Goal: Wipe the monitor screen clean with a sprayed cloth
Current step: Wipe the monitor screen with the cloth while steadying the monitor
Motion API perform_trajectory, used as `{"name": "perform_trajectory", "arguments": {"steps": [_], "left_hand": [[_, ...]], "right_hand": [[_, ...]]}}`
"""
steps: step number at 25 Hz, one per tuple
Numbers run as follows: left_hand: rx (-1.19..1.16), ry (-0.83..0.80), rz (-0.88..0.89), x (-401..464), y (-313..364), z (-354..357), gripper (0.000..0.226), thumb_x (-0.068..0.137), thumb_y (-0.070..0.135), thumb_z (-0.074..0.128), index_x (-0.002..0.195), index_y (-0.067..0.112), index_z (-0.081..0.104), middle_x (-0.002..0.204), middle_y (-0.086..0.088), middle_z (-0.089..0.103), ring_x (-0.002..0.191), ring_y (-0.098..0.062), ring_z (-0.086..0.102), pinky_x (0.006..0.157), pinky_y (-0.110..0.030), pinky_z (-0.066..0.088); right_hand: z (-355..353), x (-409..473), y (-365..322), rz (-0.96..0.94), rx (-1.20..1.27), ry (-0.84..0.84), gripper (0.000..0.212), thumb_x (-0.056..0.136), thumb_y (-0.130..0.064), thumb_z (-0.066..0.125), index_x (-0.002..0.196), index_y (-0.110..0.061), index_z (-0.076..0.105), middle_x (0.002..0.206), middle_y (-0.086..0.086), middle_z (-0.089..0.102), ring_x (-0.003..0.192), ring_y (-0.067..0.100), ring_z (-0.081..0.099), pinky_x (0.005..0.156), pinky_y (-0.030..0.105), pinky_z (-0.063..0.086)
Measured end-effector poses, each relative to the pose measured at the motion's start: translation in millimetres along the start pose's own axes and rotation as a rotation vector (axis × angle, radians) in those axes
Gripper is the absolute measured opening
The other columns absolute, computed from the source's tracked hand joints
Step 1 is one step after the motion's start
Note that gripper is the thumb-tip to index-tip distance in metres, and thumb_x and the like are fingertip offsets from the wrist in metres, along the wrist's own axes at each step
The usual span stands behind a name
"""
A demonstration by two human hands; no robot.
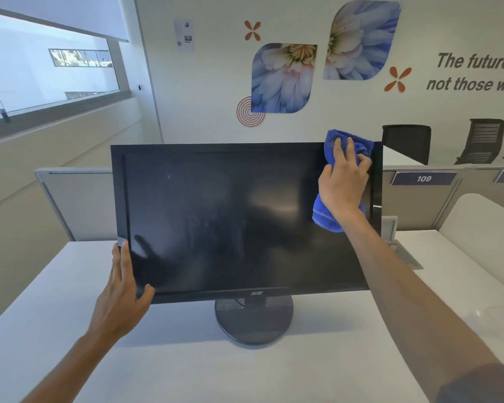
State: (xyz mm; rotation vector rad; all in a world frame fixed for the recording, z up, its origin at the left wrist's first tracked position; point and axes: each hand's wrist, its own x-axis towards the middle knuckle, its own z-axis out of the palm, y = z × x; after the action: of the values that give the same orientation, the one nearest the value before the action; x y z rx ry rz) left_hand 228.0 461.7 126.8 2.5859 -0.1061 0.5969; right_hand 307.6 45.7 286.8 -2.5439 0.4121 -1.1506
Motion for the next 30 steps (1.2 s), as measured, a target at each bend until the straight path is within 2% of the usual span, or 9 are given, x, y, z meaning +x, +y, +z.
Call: {"name": "perform_trajectory", "arguments": {"steps": [6,10,13,16,22,25,27,30], "left_hand": [[-0.085,0.017,-0.012,-1.1,-2.5,-0.4,0.101,0.083,0.014,0.065,0.153,0.023,-0.007,0.163,-0.005,0.005,0.128,-0.043,0.047,0.063,-0.030,0.043],[-0.135,0.024,-0.028,-2.4,0.7,-0.9,0.101,0.083,0.014,0.066,0.152,0.024,-0.007,0.162,-0.004,0.006,0.128,-0.043,0.047,0.067,-0.026,0.043],[-0.169,0.014,-0.024,-3.0,-2.4,-2.0,0.102,0.084,0.016,0.065,0.151,0.028,-0.010,0.163,-0.001,0.004,0.127,-0.041,0.049,0.065,-0.022,0.041],[-0.191,0.009,-0.009,-2.9,-7.7,-2.5,0.103,0.083,0.017,0.064,0.150,0.031,-0.014,0.163,0.001,0.004,0.116,-0.040,0.057,0.059,-0.021,0.039],[-0.238,0.001,-0.002,-2.1,-12.6,-4.1,0.102,0.082,0.018,0.062,0.150,0.031,-0.013,0.161,0.000,0.012,0.114,-0.033,0.058,0.060,-0.025,0.041],[-0.271,-0.008,0.010,-2.2,-16.2,-4.1,0.102,0.082,0.017,0.060,0.149,0.034,-0.015,0.162,0.003,0.010,0.113,-0.032,0.059,0.062,-0.023,0.041],[-0.289,-0.013,0.031,-2.0,-19.0,-5.4,0.102,0.082,0.018,0.059,0.149,0.036,-0.016,0.162,0.005,0.009,0.115,-0.033,0.058,0.063,-0.019,0.039],[-0.309,-0.023,0.029,-1.6,-21.3,-6.7,0.100,0.082,0.017,0.059,0.150,0.032,-0.013,0.162,0.006,0.010,0.120,-0.033,0.055,0.068,-0.021,0.040]], "right_hand": [[20.4,-28.6,-68.9,-0.140,-0.040,-0.031,0.060,0.092,-0.018,0.044,0.150,-0.019,0.031,0.157,0.004,0.029,0.131,0.039,0.034,0.096,0.047,0.044],[36.3,-54.3,-129.6,-0.248,-0.013,-0.065,0.061,0.089,-0.019,0.048,0.148,-0.018,0.034,0.156,0.004,0.032,0.126,0.038,0.037,0.092,0.047,0.045],[45.4,-72.2,-177.2,-0.362,0.020,-0.107,0.060,0.089,-0.019,0.050,0.147,-0.017,0.037,0.156,0.004,0.032,0.126,0.040,0.038,0.089,0.050,0.046],[54.2,-88.0,-219.7,-0.461,0.026,-0.156,0.060,0.089,-0.020,0.050,0.148,-0.016,0.036,0.157,0.005,0.030,0.130,0.040,0.035,0.093,0.050,0.045],[75.2,-110.4,-285.4,-0.715,0.014,-0.221,0.060,0.090,-0.019,0.051,0.148,-0.017,0.035,0.158,0.003,0.027,0.135,0.035,0.032,0.097,0.045,0.040],[84.6,-115.3,-295.2,-0.810,-0.039,-0.232,0.065,0.090,-0.029,0.050,0.151,-0.020,0.029,0.160,0.000,0.022,0.138,0.031,0.027,0.102,0.044,0.034],[88.6,-114.2,-287.9,-0.824,-0.088,-0.193,0.071,0.087,-0.037,0.050,0.152,-0.024,0.025,0.161,-0.002,0.019,0.142,0.029,0.023,0.105,0.046,0.028],[90.2,-108.1,-270.7,-0.818,-0.109,-0.151,0.073,0.084,-0.039,0.052,0.152,-0.026,0.026,0.161,-0.002,0.017,0.146,0.028,0.017,0.110,0.049,0.023]]}}
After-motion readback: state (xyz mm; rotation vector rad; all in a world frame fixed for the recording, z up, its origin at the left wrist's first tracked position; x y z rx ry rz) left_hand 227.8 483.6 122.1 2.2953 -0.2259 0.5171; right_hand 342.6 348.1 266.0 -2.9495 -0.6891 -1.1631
